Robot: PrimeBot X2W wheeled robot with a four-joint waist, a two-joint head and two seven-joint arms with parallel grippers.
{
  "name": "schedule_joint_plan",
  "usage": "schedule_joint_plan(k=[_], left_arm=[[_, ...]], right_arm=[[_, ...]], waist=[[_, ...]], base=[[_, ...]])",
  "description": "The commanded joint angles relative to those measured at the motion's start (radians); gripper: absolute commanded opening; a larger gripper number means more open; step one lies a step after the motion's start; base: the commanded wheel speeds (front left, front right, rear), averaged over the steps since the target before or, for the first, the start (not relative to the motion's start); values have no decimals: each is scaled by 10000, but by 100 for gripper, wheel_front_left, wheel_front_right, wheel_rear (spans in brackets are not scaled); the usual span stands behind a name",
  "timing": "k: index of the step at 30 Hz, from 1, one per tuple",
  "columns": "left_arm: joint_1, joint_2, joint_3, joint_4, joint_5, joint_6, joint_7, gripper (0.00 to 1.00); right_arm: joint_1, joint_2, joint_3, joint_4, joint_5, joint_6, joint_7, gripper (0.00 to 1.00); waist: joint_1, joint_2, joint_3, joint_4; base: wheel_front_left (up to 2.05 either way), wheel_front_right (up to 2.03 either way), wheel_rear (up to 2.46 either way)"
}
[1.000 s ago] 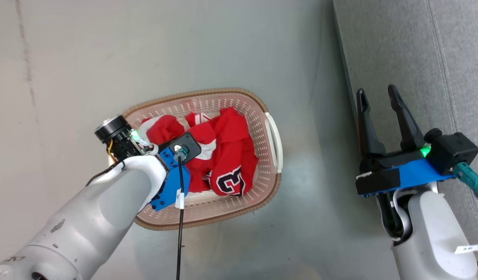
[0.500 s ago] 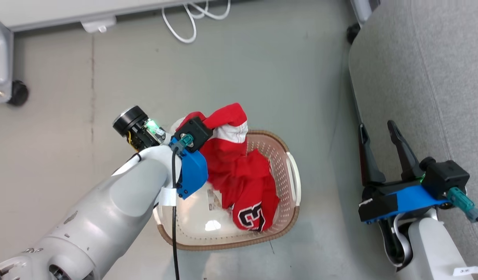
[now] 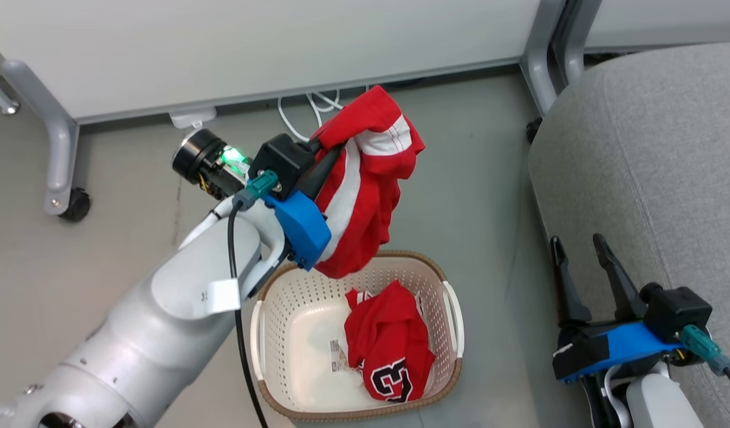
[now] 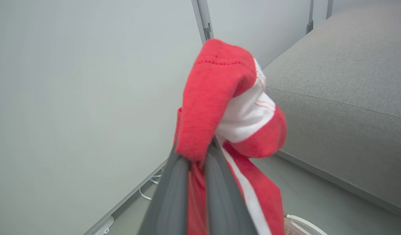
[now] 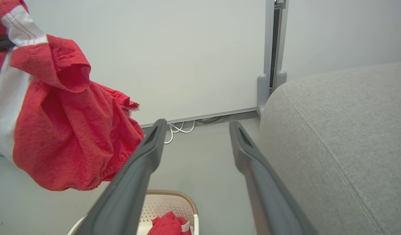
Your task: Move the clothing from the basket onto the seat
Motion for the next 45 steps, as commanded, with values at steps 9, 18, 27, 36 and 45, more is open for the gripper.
schedule_joint_plan(k=[9,18,27,36,45], left_arm=[[1367,-152,1233,-1261,643,104,-49,0],[2361,-485,1745,-1682,1074,-13,-50,0],[2769,-671,1974,-1720,1356,-164,-50,0],[2738,-790,2140,-1692,1604,-279,-51,0],[2318,-980,2117,-1617,1812,-358,-51,0]], right_arm=[[659,-36,-23,106,32,5,-38,100],[1057,-36,148,162,133,5,-38,100],[1289,-36,195,207,164,5,-38,100],[1206,-36,527,154,59,5,-38,100],[685,-36,1900,174,256,5,-38,100]], waist=[[2,-1,-992,222],[2,-1,-1735,439],[2,-1,-2036,559],[2,-1,-2010,602],[2,-1,-1734,792]], base=[[0,0,0],[0,0,0],[0,0,0],[0,0,0],[0,0,0]])
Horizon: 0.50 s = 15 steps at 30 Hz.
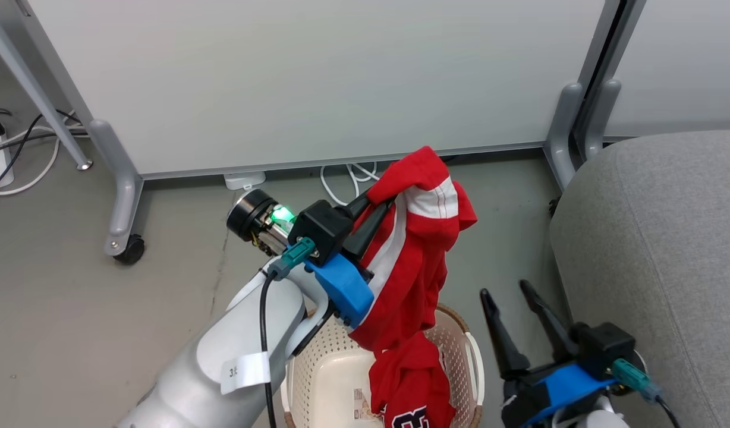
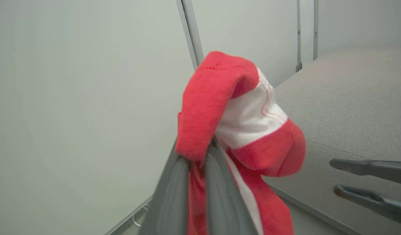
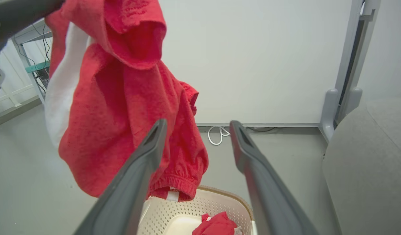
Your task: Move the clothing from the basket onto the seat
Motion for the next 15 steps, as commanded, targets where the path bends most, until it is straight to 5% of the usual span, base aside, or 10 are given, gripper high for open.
schedule_joint_plan(k=[1,15], left_arm=[[-180,-49,20,11,54,-24,-51,0],[-765,-503,-252,31,239,-62,-51,0]], right_arm=[[-196,-36,216,-34,83,5,-36,100],[-1687,-38,2018,356,702,5,-35,100]], waist=[[1,-1,77,61],[1,-1,518,619]], base=[[0,0,0],[0,0,0]])
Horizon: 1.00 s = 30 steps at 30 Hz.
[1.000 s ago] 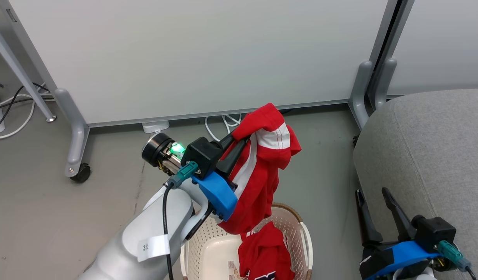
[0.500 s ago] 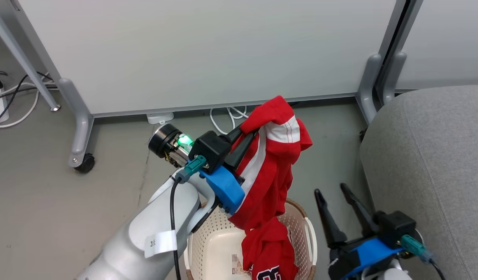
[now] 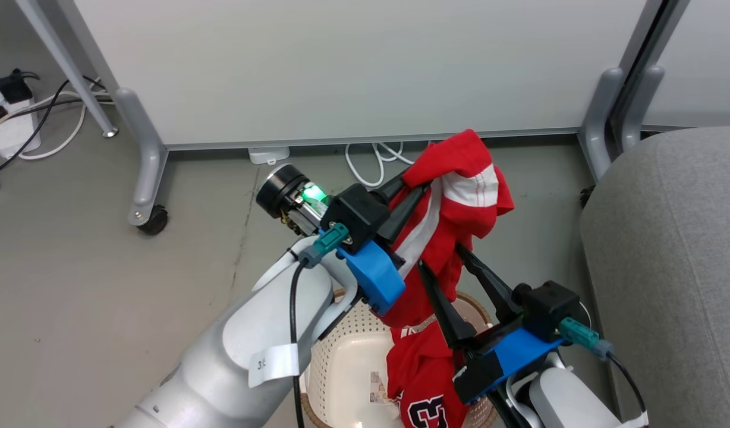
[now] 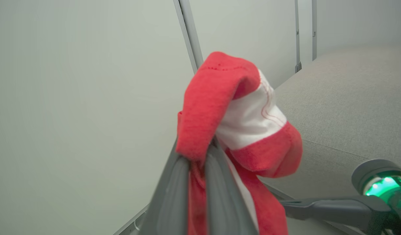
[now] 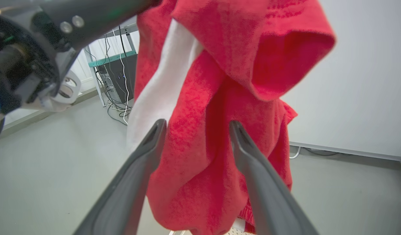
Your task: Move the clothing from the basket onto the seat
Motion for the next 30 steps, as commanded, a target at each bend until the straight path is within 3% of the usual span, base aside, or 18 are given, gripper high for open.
schedule_joint_plan(k=[1,14,15,16,17,30], left_arm=[[-177,-43,-33,-23,44,-1,-51,0],[-421,-392,-434,-287,-108,-9,-51,0],[-437,-405,-452,-315,-124,-9,-51,0],[-454,-418,-466,-335,-135,-10,-51,0],[-461,-429,-476,-345,-139,-10,-51,0],[-443,-491,-381,-270,-74,-9,-51,0]], right_arm=[[-233,-39,59,123,165,5,-35,100],[-1260,-40,423,495,1310,5,-35,100],[-1324,-38,447,490,1408,5,-35,76],[-1381,-40,446,483,1473,5,-35,27],[-1421,-40,466,488,1488,5,-35,0],[-1365,-38,423,525,1604,5,-35,0]], waist=[[-1,-1,69,121],[-1,-1,317,596],[-1,-1,336,622],[-1,-1,352,643],[-1,-1,363,657],[-1,-1,351,643]], base=[[0,0,0],[0,0,0],[0,0,0],[0,0,0],[0,0,0],[0,0,0]])
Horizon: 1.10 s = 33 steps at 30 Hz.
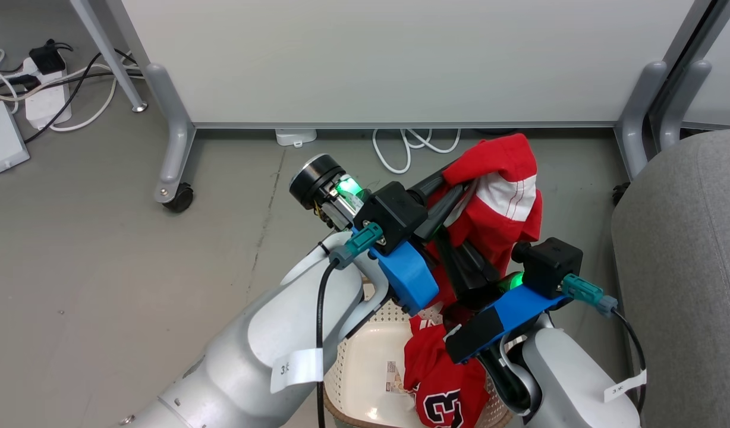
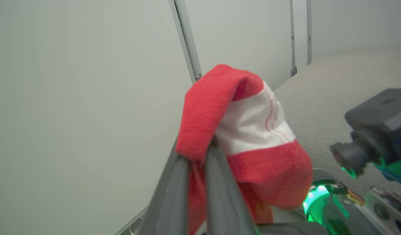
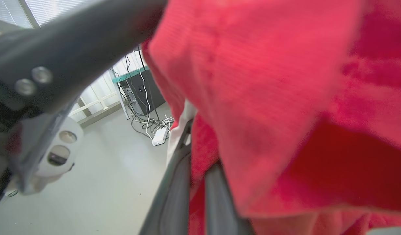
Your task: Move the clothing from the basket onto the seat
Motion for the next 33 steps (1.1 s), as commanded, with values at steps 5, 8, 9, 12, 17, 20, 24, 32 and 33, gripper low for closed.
schedule_joint_plan(k=[5,8,9,12,17,20,24,32,33], left_arm=[[-88,-33,73,46,46,-7,-51,0],[-77,-38,70,75,62,-6,-51,0],[-72,-39,67,82,67,-6,-51,0],[7,-40,173,103,2,-6,-51,17],[67,-40,216,138,36,-6,-51,100],[105,-43,240,150,101,-6,-51,100],[159,-47,271,166,146,-6,-52,100],[221,-47,236,216,101,-7,-52,100],[231,-48,223,212,69,-7,-52,100]], right_arm=[[67,-36,-19,64,43,5,-35,0],[111,-36,-16,90,47,5,-35,0],[126,-36,-17,100,41,5,-35,0],[167,-38,-8,147,41,5,-35,0],[172,-36,22,165,50,5,-33,0],[229,-36,55,141,35,5,-35,0],[300,-36,86,157,-28,5,-35,0],[396,-36,-3,169,-82,5,-35,0],[410,-36,-22,162,-100,5,-35,0]], waist=[[0,0,-17,-44],[0,0,-43,-62],[0,0,-55,-64],[0,0,-97,-81],[0,0,-169,-121],[0,0,-211,-141],[0,0,-261,-169],[0,0,-273,-215],[0,0,-269,-224]], base=[[0,0,0],[0,0,0],[0,0,0],[0,0,0],[0,0,0],[0,0,0],[0,0,0],[0,0,0],[0,0,0]])
